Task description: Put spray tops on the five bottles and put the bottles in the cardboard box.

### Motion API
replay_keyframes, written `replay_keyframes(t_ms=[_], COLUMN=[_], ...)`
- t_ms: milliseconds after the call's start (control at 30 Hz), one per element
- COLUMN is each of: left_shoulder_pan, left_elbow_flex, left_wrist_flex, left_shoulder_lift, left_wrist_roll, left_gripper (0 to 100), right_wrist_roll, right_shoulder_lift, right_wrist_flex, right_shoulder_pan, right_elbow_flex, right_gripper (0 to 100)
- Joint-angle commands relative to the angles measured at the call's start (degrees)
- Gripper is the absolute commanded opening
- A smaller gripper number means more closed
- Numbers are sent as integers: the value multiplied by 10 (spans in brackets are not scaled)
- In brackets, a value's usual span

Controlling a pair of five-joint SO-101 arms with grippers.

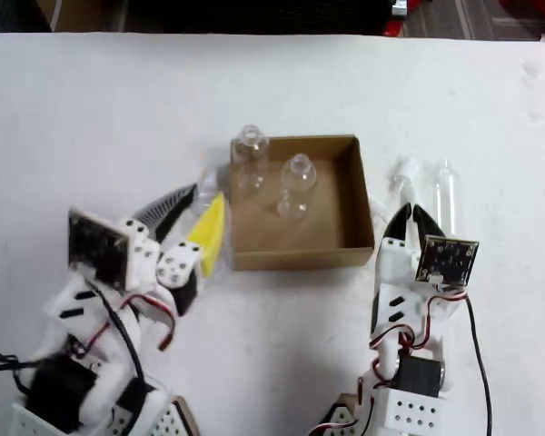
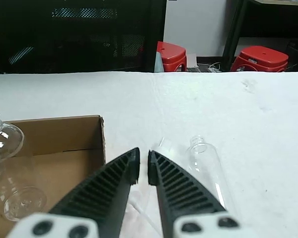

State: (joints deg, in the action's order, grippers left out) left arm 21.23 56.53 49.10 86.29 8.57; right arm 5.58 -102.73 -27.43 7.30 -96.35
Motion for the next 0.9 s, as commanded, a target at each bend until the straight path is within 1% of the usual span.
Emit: replay_keyframes(t_ms=[0,100,200,267,400,467,567,633,867], left_shoulder_pan=[20,22,25,43,80,79,65,58,59], left_elbow_flex=[56,109,183,236,298,311,316,312,312], left_wrist_flex=[-96,-171,-295,-372,-484,-522,-542,-552,-681], left_shoulder_lift=[34,34,33,33,32,31,3,-40,-199], left_wrist_roll=[35,31,31,27,-44,-62,-68,-68,-68], left_gripper=[21,21,21,21,21,21,22,22,22], right_wrist_roll=[-3,-3,-3,-3,-3,-3,-3,-3,-3], right_shoulder_lift=[1,1,1,1,1,1,1,1,1], right_wrist_flex=[6,6,6,6,6,6,6,7,7], right_shoulder_pan=[3,3,3,3,3,3,3,3,4], right_elbow_flex=[-4,-4,-4,-4,-4,-4,-4,-4,-4], right_gripper=[17,17,17,17,17,17,17,17,17])
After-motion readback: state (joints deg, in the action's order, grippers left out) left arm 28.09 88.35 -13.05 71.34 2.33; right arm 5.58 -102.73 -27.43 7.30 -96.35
